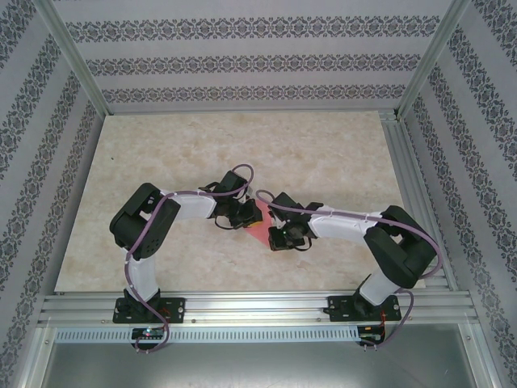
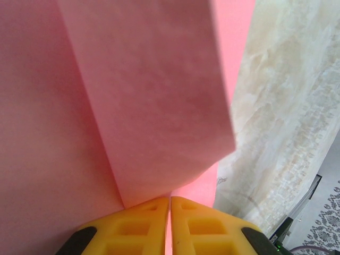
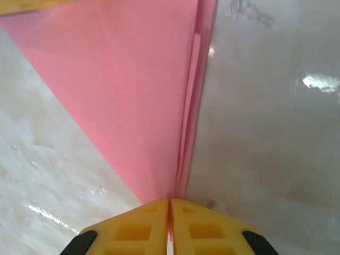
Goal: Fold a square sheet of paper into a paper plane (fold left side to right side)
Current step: Fourth fold the wing at the center of the table.
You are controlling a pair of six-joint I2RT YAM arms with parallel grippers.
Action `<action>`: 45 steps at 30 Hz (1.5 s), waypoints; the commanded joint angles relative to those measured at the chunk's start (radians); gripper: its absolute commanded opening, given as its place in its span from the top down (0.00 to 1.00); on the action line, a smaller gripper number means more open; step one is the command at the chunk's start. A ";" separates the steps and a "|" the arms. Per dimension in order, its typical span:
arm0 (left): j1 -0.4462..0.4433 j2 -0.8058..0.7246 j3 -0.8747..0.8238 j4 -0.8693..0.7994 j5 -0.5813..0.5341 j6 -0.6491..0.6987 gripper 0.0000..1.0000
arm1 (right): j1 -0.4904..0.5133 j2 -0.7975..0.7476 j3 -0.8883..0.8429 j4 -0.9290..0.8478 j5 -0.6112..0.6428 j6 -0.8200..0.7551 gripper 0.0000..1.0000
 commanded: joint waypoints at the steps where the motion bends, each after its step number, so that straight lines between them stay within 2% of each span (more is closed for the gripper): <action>1: 0.005 0.052 -0.019 -0.072 -0.084 0.022 0.87 | 0.024 -0.006 -0.041 -0.168 0.013 0.018 0.90; 9: 0.004 0.051 -0.023 -0.070 -0.084 0.022 0.87 | 0.029 -0.053 -0.053 -0.184 0.026 0.029 0.89; 17: 0.003 0.046 -0.023 -0.068 -0.083 0.021 0.87 | -0.026 -0.140 -0.005 -0.077 -0.102 0.049 0.87; 24: 0.004 0.045 -0.021 -0.067 -0.080 0.021 0.87 | -0.062 -0.033 0.052 0.072 -0.160 0.074 0.86; 32: 0.003 0.046 -0.015 -0.069 -0.078 0.022 0.87 | -0.087 0.074 0.091 0.125 -0.167 0.057 0.86; 37: 0.003 0.045 -0.017 -0.074 -0.078 0.024 0.87 | -0.126 0.094 0.099 0.170 -0.193 0.059 0.86; 45: 0.003 0.048 -0.012 -0.081 -0.081 0.026 0.87 | -0.127 0.148 0.111 0.214 -0.237 0.072 0.86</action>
